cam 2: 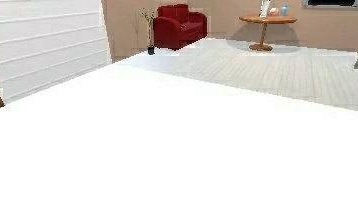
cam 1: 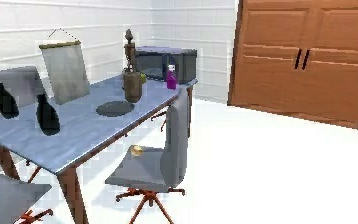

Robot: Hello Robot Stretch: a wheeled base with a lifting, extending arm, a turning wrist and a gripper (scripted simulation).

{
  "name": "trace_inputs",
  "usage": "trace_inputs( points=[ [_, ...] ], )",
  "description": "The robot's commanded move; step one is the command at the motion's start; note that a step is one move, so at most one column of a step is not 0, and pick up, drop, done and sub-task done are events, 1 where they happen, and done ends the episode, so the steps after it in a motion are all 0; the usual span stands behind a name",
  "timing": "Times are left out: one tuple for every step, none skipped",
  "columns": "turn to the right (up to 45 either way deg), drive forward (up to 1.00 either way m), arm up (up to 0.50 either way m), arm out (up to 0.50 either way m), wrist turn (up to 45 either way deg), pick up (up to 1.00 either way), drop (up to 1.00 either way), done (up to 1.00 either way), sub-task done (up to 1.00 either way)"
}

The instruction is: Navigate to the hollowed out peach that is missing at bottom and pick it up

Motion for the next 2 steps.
trace_inputs(
  points=[
    [0.0, 0.4, 0.0, 0.0, 0.0, 0.0, 0.0, 0.0, 0.0],
    [-45.0, 0.0, 0.0, 0.0, 0.0, 0.0, 0.0, 0.0, 0.0]
  ],
)
